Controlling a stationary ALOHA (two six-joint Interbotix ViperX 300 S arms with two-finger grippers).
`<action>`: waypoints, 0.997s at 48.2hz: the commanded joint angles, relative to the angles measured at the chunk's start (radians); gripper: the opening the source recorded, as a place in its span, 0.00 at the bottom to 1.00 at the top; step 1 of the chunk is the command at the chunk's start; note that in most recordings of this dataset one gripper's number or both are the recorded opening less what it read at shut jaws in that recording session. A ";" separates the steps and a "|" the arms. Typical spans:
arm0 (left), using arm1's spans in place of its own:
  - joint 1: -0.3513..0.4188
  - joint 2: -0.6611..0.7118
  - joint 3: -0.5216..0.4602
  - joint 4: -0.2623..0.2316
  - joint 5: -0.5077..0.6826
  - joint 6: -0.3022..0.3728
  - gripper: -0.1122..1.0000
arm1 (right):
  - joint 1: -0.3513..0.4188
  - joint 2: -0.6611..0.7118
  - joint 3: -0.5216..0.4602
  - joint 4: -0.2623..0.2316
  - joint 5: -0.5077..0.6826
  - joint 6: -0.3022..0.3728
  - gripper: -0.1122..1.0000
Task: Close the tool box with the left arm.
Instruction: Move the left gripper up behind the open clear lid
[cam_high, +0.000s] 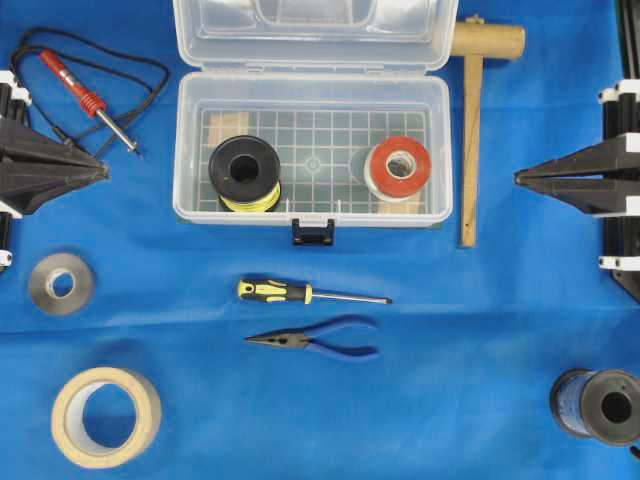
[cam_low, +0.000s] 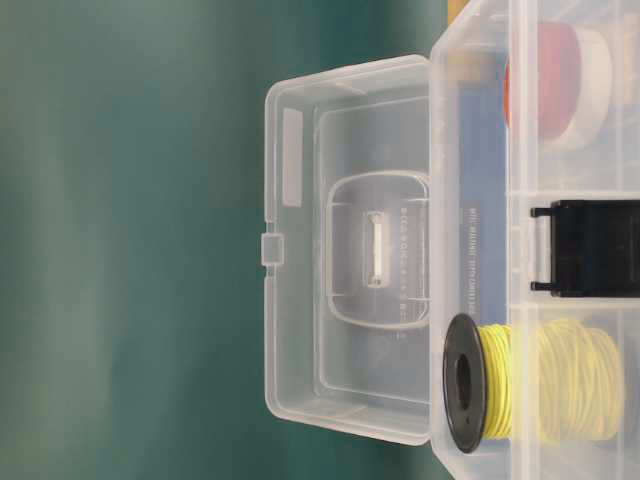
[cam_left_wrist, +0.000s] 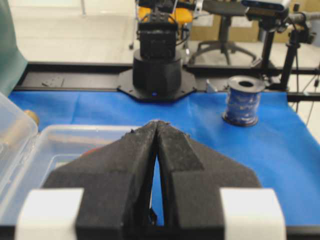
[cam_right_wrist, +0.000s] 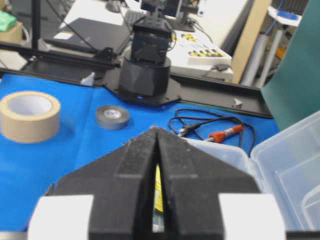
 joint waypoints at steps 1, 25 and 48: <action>-0.008 0.017 -0.018 -0.021 -0.006 0.023 0.10 | -0.014 0.003 -0.034 0.000 -0.005 -0.009 0.10; 0.206 0.103 -0.120 -0.026 -0.028 0.049 0.11 | -0.058 0.041 -0.043 0.000 0.025 -0.003 0.10; 0.508 0.462 -0.383 -0.026 -0.021 0.118 0.93 | -0.058 0.052 -0.040 -0.006 0.046 -0.005 0.10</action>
